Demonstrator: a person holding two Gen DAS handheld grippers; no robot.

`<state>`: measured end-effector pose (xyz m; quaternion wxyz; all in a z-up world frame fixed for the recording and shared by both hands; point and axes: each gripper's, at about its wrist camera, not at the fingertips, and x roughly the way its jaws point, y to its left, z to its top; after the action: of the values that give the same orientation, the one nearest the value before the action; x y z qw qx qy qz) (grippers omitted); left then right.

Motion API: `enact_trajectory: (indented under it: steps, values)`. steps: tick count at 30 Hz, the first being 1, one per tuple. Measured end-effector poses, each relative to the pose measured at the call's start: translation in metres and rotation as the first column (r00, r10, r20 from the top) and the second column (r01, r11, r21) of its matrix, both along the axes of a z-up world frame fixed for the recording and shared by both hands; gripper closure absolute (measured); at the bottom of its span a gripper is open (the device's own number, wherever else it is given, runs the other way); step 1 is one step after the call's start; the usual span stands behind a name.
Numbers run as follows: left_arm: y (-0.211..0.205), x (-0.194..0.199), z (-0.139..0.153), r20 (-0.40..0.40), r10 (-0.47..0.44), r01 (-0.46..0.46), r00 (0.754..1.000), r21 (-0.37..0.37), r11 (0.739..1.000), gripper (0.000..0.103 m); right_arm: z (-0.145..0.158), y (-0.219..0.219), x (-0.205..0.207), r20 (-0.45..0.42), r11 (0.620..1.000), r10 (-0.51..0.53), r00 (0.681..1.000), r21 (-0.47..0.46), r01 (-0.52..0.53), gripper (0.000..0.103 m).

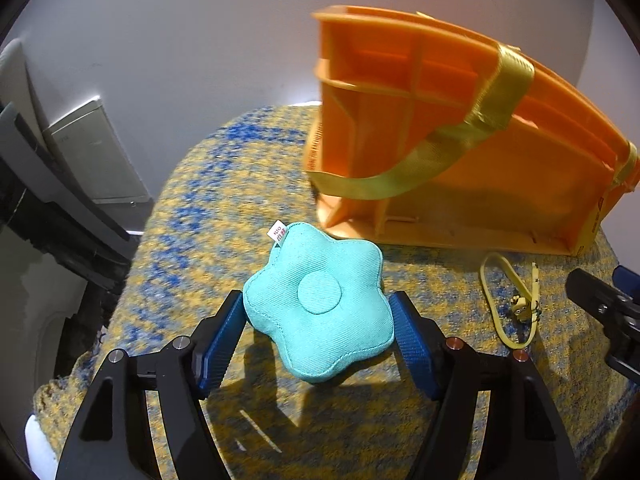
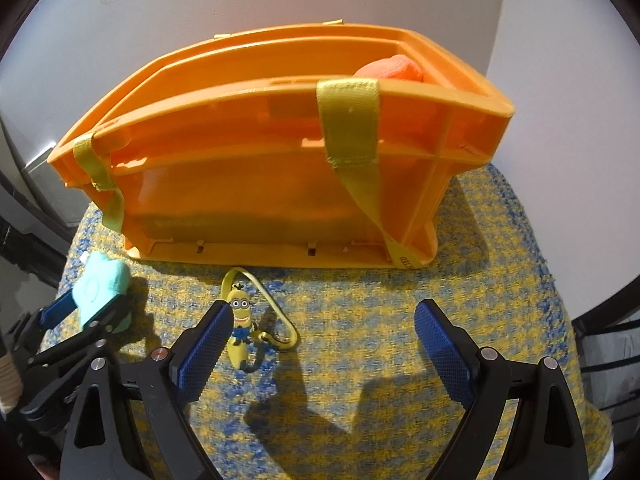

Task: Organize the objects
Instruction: 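Grasp the light-blue star cushion with the left tool while the right tool grasps the minion keychain, then carry the star with the left tool while the right tool carries the keychain over the bin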

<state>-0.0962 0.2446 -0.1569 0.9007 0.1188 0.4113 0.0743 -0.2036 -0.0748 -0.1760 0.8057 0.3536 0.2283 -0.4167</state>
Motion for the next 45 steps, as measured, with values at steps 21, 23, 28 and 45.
enact_trajectory:
  steps: [21, 23, 28, 45]
  values:
    - [0.034, -0.008, 0.003, -0.002, 0.047, -0.047, 0.999, -0.033, 0.998, 0.031, -0.013, -0.001, 0.054, -0.001, 0.989, 0.113, 0.994, 0.096, -0.113, 0.082]
    - [0.031, -0.007, 0.005, 0.002, 0.041, -0.041, 0.999, -0.030, 0.999, 0.031, -0.011, 0.001, 0.052, -0.002, 0.989, 0.114, 0.993, 0.090, -0.114, 0.082]
    - [0.023, -0.015, 0.016, 0.017, 0.023, -0.023, 1.000, -0.034, 0.999, 0.031, -0.009, 0.002, 0.036, 0.014, 0.992, 0.101, 0.995, 0.078, -0.102, 0.083]
    - [-0.013, -0.035, 0.065, 0.108, -0.058, 0.060, 0.992, -0.021, 0.998, 0.031, 0.029, 0.012, -0.018, 0.060, 0.998, 0.058, 0.996, -0.006, -0.058, 0.097]
